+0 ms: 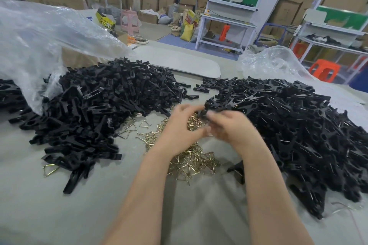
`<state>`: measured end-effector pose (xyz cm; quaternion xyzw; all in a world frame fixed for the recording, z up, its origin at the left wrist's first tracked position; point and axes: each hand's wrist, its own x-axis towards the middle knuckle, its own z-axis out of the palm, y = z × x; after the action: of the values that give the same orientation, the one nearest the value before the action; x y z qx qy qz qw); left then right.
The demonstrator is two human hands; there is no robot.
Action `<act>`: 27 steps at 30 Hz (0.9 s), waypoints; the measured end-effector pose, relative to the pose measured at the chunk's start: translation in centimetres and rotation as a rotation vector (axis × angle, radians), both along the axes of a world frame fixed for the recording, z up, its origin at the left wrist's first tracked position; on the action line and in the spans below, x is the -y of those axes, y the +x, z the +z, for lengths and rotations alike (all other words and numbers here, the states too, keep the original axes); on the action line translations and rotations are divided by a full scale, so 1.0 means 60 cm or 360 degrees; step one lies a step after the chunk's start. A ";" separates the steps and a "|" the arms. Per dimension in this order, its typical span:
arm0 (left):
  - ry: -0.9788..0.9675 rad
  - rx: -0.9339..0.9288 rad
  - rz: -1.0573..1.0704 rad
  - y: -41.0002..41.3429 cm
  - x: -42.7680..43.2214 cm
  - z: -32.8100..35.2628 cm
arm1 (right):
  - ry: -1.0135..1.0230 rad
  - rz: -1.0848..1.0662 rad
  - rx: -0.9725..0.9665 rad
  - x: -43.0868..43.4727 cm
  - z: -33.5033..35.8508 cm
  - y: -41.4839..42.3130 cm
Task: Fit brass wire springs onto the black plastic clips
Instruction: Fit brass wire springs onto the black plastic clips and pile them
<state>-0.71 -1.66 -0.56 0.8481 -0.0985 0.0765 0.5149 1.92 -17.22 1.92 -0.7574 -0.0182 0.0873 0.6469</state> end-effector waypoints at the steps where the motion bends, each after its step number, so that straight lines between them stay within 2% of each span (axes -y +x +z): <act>1: -0.0154 0.0024 0.0157 0.002 0.000 0.002 | 0.0390 -0.0224 0.0071 0.005 0.013 0.010; 3: -0.0680 0.0090 0.0655 0.008 -0.011 0.007 | 0.1400 -0.0494 0.0163 0.010 0.046 0.029; 4: -0.1004 0.0113 0.0914 0.011 -0.020 0.006 | 0.1565 -0.0539 0.0196 0.008 0.051 0.042; 5: -0.1339 0.0113 0.1120 0.014 -0.030 0.003 | 0.1376 -0.0536 0.0210 -0.005 0.054 0.051; 7: -0.1879 0.0041 0.1324 0.023 -0.047 -0.003 | 0.0412 -0.0478 0.0275 -0.058 0.037 0.063; 8: -0.2029 0.0000 0.1359 0.025 -0.052 -0.006 | -0.0019 -0.0413 0.0370 -0.091 0.023 0.066; 10: -0.2129 -0.0036 0.1393 0.028 -0.053 -0.009 | -0.0598 -0.0120 0.0557 -0.155 -0.007 0.071; 12: -0.2084 -0.0021 0.1412 0.027 -0.050 -0.009 | -0.1104 0.0169 0.0576 -0.203 -0.041 0.089; 14: -0.2017 -0.0011 0.1406 0.026 -0.047 -0.008 | -0.1506 0.0213 0.0526 -0.230 -0.063 0.099; 15: -0.1989 -0.0014 0.1399 0.025 -0.046 -0.008 | -0.1587 0.0133 0.0534 -0.238 -0.068 0.100; 18: -0.1931 -0.0023 0.1377 0.027 -0.042 -0.009 | -0.1572 -0.0079 0.0661 -0.250 -0.069 0.096; 21: -0.1909 -0.0002 0.1372 0.030 -0.038 -0.012 | -0.1402 0.0042 0.0749 -0.239 -0.069 0.088; 25: -0.1635 0.0023 0.1288 0.034 -0.034 -0.013 | -0.0484 -0.0078 0.0659 -0.198 -0.050 0.063; 27: -0.1410 0.0024 0.1027 0.033 -0.025 -0.011 | -0.0182 -0.0132 0.0619 -0.172 -0.036 0.049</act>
<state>1.25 -0.13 -1.22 0.5368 0.2046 0.2709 0.7724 4.84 -6.92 -0.21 -0.7956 -0.1066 -0.0866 0.5901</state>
